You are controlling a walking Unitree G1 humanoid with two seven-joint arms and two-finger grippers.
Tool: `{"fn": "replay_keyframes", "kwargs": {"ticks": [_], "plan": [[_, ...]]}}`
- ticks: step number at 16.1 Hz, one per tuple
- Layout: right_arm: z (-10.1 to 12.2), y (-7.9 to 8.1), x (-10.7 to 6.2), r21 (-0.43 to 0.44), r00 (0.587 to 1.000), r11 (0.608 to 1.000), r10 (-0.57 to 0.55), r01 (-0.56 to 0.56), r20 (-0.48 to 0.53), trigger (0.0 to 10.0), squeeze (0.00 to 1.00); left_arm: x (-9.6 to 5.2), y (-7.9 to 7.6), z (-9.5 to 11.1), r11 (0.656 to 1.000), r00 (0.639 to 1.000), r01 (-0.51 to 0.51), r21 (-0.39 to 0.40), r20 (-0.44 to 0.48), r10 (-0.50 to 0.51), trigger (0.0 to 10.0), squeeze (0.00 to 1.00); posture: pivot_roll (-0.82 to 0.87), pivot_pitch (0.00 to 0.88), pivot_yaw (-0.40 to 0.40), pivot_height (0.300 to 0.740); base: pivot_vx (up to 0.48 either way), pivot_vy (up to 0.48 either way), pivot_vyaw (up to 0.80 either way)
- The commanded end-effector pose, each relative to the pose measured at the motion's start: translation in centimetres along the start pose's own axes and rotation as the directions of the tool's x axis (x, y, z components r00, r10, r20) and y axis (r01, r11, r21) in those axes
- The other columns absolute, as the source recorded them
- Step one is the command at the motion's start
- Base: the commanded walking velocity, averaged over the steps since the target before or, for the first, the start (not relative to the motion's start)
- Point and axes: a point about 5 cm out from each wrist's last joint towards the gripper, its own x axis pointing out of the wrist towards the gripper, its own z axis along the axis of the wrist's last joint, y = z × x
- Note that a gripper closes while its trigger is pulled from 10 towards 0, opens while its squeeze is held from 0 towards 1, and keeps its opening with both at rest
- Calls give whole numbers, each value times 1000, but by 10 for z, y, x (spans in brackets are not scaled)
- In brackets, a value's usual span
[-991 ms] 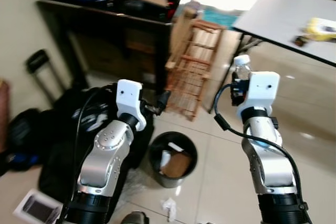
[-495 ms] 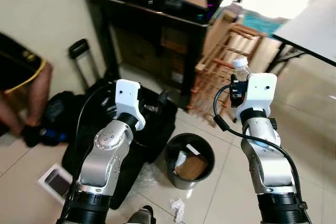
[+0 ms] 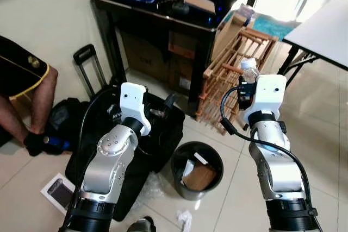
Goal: Picking trash to rubbish bin
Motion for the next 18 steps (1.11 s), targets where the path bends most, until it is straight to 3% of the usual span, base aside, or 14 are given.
{"fn": "replay_keyframes", "kwargs": {"ticks": [1, 18], "plan": [[0, 0, -1, 9, 1000, 1000, -1, 1, -1, 10000, 0, -1, -1, 0, 1000, 1000, 7, 8, -3, -7, 10000, 0, -10, 90, -12, 740, 364, 0, 0], [-4, 2, -5, -4, 1000, 1000, 13, -13, -17, 10000, 0, -6, -2, -5, 1000, 1000, 13, 21, -25, -13, 10000, 0, -9, 113, -18, 740, 437, 0, 0]]}}
